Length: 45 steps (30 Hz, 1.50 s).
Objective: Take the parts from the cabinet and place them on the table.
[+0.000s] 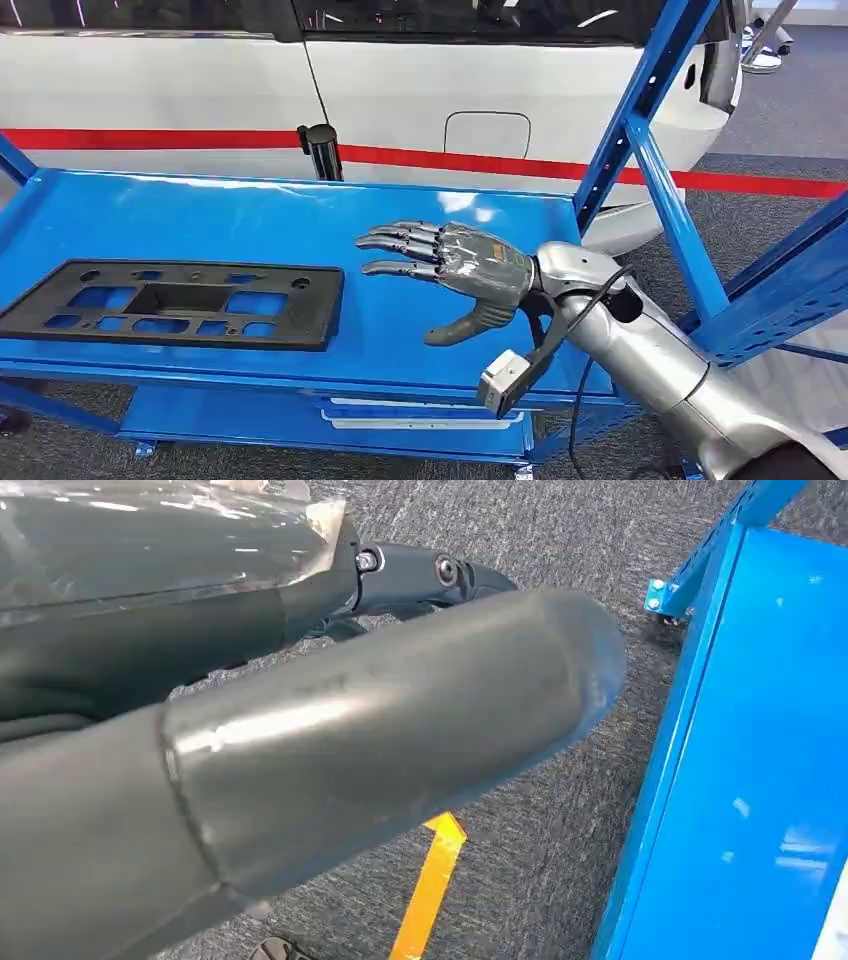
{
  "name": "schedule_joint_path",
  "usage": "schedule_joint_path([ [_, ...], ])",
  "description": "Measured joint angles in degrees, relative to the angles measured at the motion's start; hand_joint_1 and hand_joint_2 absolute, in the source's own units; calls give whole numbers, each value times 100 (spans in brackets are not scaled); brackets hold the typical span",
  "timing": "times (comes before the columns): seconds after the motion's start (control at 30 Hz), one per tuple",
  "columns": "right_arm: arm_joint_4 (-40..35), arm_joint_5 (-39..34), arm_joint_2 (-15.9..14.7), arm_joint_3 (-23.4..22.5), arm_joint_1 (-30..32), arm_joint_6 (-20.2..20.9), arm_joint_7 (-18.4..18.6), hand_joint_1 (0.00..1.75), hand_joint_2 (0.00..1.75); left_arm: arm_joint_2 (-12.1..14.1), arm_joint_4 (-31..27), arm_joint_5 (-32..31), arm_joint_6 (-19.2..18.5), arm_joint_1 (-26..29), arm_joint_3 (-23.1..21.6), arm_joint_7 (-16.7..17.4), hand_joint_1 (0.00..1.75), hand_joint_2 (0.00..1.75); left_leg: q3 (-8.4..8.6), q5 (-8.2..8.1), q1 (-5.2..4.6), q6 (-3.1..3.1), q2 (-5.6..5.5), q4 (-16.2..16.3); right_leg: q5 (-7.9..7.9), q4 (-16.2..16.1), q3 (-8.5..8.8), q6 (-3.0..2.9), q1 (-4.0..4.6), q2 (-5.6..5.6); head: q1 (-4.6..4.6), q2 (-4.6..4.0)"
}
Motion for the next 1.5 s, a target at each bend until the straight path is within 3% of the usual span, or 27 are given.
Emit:
schedule_joint_path([
  [0.23, -26, 993, -88, 254, 118, -569, 341, 0, 175, 0, 0, -15, -9, -40, -15, 2, 0, 0, 0, -8, 0, 7, -3, 0, -13, -1, 2, 13, -1, -3, 0, 0],
  [0.5, 598, 2473, -184, 640, 771, -2266, 898, 0, 175, 4, 0, -26, -20, -143, -92, 0, 0, 0, -1, -16, -1, 5, -3, 0, -11, -1, 7, 19, 0, -3, -2, 0],
  [0.67, 1143, 3093, 32, 778, 1057, -2769, 1248, 0, 175, 4, -2, -55, -20, -192, -144, 2, 0, 0, -1, -17, 2, 4, -1, 0, -11, 1, 39, 20, 1, -2, 0, 0],
  [0.93, 1561, 3289, 444, 809, 1012, -2813, 1364, 0, 175, 7, 0, -57, -13, -210, -168, 18, 0, 0, 32, -39, 21, -25, 21, -2, -31, 0, 29, 21, 6, 7, 0, 0],
  [1.5, 1598, 3405, 747, 968, 822, -2817, 1458, 0, 175, 0, 0, -7, 9, -196, -171, -2, 0, 0, 30, -39, 21, -26, 21, -2, -30, 1, 29, 23, 7, 7, 0, 0],
])
